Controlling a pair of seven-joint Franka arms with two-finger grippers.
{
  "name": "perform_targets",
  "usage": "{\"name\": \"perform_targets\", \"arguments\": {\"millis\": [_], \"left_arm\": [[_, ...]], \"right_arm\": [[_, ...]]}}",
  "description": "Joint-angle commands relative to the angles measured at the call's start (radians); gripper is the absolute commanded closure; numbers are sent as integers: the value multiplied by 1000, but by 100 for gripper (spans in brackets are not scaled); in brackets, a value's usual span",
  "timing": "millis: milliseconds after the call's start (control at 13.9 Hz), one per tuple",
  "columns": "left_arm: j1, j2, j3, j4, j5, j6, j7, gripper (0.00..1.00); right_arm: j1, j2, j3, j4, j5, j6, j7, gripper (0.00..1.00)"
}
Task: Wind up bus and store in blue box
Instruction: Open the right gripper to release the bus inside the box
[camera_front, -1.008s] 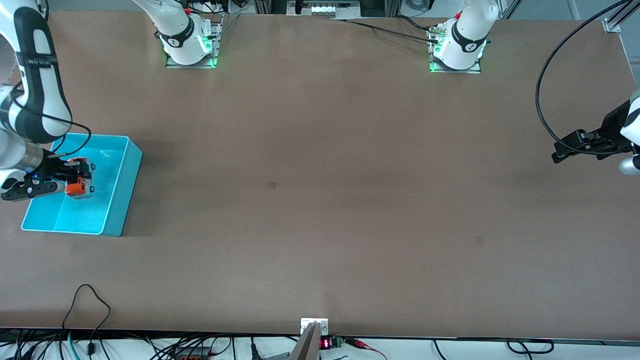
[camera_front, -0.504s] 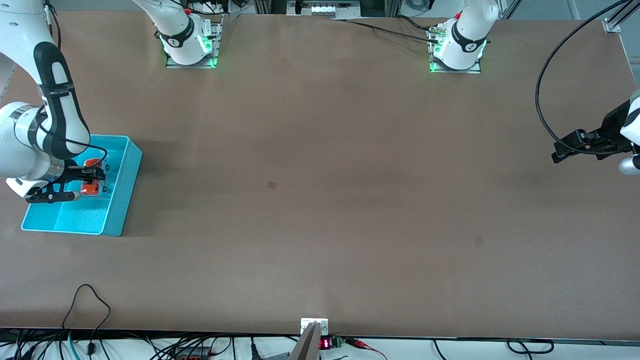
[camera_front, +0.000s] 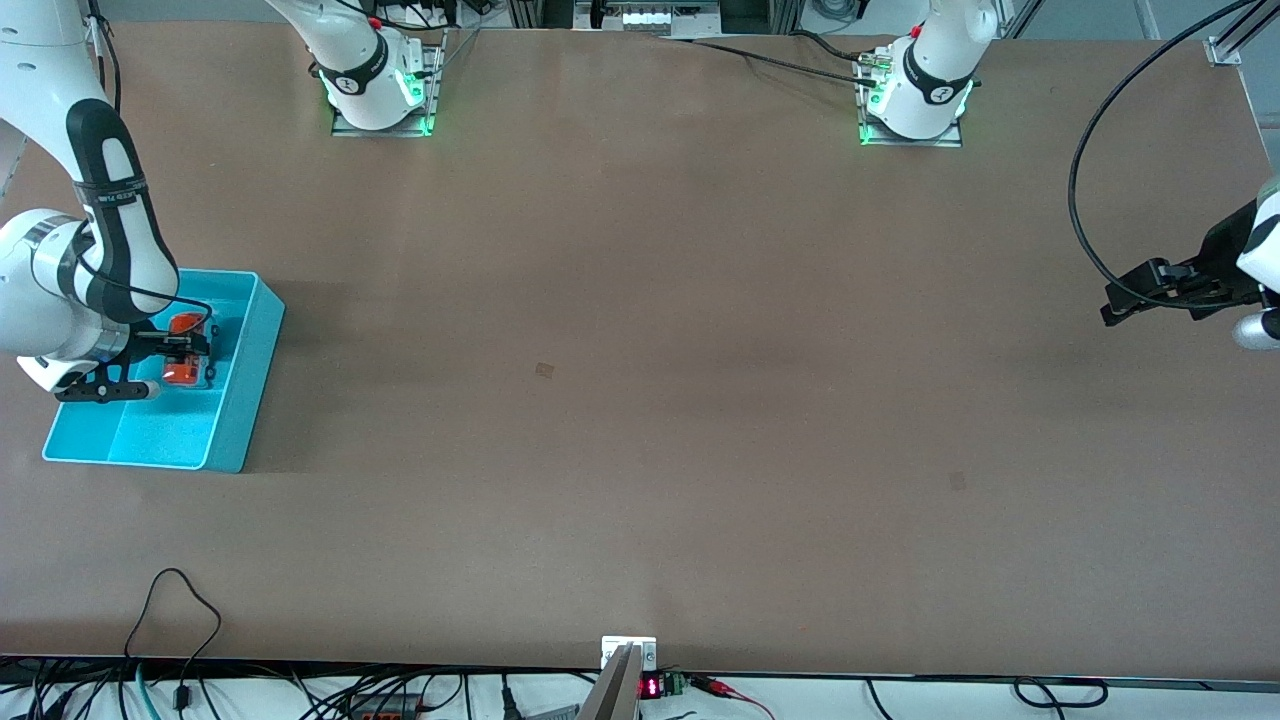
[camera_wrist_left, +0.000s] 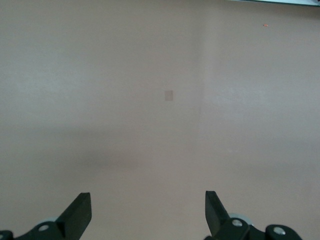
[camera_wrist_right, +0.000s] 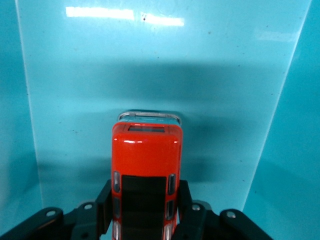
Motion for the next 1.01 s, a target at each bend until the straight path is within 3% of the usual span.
{"name": "perform_targets", "arguments": {"millis": [0,360,576,720,936], "left_arm": [[-1,-14,0,4,-19,-14,19,0],[8,-12,2,4,-19,-14,19,0],[7,-14,0,5,-18,-11,19,0],[7,-12,0,4,-19,-9,20,0],[7,-8,0,4,-19,-3,20,0]], "right_arm": [[-7,-2,4,5,16,8,-8,0],[17,-69,7,77,15,-29,-33,0],[22,-141,20,192,16,-142,-30,0],[20,-158,61,284,8,-257,-33,0],[34,-241,81,332,7,-417,-22,0]]}}
